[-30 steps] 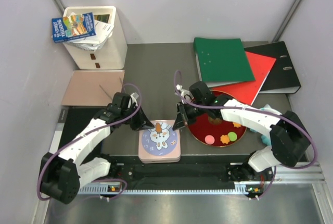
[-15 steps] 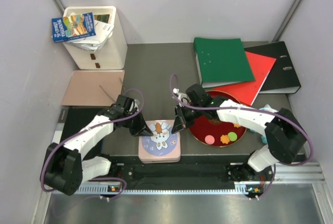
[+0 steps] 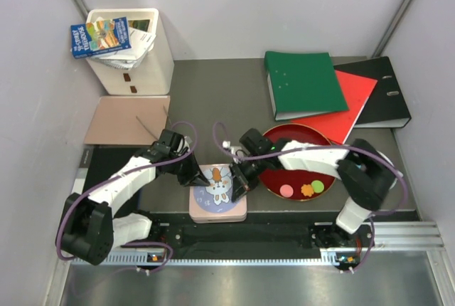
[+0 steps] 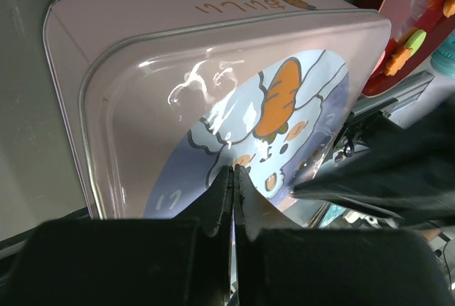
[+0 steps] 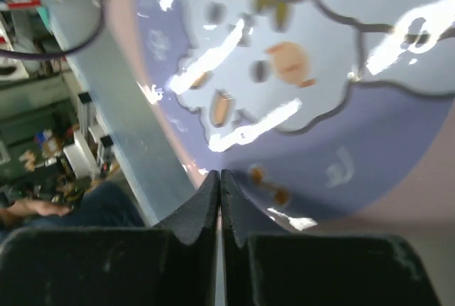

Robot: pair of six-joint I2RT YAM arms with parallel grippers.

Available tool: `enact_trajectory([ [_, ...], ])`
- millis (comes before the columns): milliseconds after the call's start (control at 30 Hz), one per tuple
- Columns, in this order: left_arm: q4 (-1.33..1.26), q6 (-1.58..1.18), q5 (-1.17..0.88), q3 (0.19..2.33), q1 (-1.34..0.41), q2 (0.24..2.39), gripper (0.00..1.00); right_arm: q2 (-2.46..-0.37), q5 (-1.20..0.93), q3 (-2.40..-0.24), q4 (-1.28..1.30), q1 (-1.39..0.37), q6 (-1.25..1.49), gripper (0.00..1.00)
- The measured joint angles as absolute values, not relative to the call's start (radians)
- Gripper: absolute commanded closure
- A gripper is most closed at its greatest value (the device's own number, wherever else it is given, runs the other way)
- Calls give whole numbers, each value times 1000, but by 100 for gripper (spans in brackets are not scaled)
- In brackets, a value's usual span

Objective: Pack the cookies

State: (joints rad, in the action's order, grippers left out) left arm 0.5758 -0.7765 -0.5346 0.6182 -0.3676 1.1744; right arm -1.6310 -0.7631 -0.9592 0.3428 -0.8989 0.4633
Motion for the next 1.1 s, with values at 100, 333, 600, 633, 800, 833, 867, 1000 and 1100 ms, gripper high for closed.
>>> enact_trajectory([
  [100,577,-778,-536,618,-368,1174,99,-1770,-896,-960,370,-909,466,100],
  [333,582,-780,-521,619,-369,1163,97,-1696,-821,-943,372,-925,458,100],
  [600,619,-760,-426,679,-369,1110,67,-1429,-530,-1035,386,-927,456,76],
  [633,619,-756,-418,698,-369,1101,60,-1384,-484,-1056,386,-927,453,73],
  [800,619,-730,-346,790,-369,1069,48,-1233,-229,-1134,399,-928,416,43],
  [833,622,-725,-328,809,-369,1070,48,-1216,-164,-1135,413,-928,410,42],
  [867,630,-718,-310,825,-369,1074,49,-1203,-102,-1134,432,-928,405,40],
  [1000,654,-680,-239,887,-368,1108,53,-1169,105,-1098,474,-928,386,38],
  [1100,659,-654,-217,900,-368,1124,49,-1126,205,-1030,486,-928,367,33],
])
